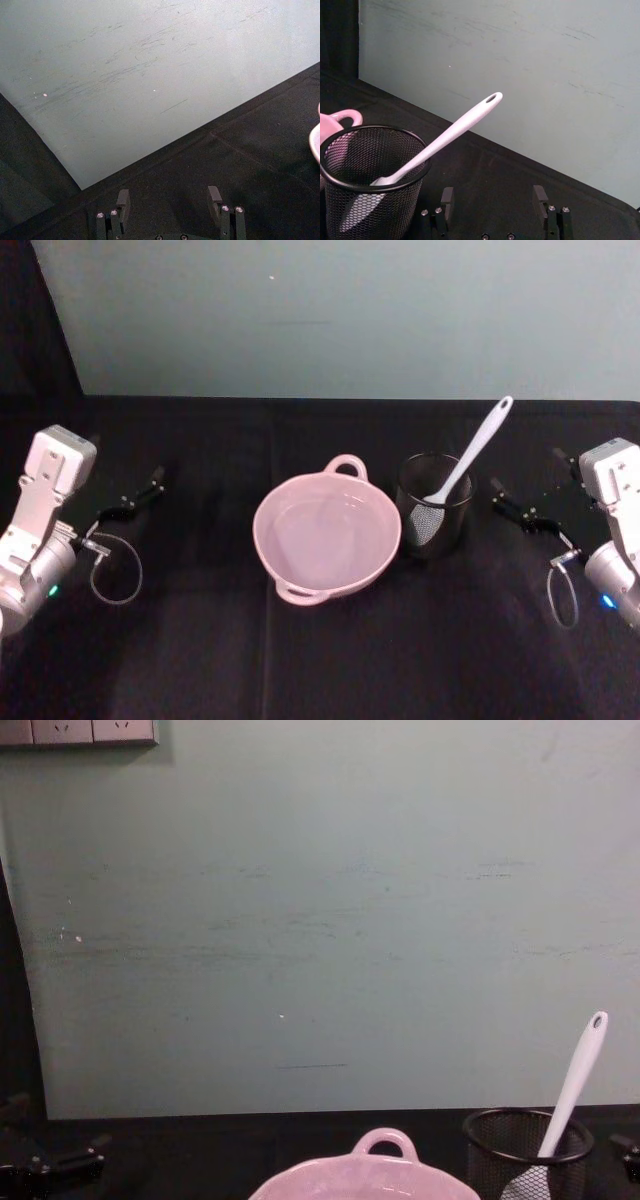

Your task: Use the one hand to pick up the spoon and stir the clear water in the bowl.

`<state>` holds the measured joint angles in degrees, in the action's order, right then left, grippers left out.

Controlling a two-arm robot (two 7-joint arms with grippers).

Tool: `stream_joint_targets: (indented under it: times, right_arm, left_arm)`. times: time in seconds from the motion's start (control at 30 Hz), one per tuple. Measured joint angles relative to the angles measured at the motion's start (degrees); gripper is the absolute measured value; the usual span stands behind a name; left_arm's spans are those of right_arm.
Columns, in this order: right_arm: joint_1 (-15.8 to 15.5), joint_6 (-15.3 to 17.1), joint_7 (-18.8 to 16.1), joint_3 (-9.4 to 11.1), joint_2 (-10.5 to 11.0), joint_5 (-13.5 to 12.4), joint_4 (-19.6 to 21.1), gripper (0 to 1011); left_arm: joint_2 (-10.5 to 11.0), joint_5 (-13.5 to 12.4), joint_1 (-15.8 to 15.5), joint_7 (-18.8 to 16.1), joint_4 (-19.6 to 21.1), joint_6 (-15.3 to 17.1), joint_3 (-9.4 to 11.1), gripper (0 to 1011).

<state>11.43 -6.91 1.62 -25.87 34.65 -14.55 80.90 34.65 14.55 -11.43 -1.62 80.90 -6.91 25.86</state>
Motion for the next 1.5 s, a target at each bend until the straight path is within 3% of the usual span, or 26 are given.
stream_joint_targets:
  times: [1.5]
  right_arm:
    - [-0.1,0.0,0.0,0.2,0.0,0.1,0.1,1003]
  left_arm:
    - [0.0,0.0,0.0,0.0,0.0,0.0,0.0,1011]
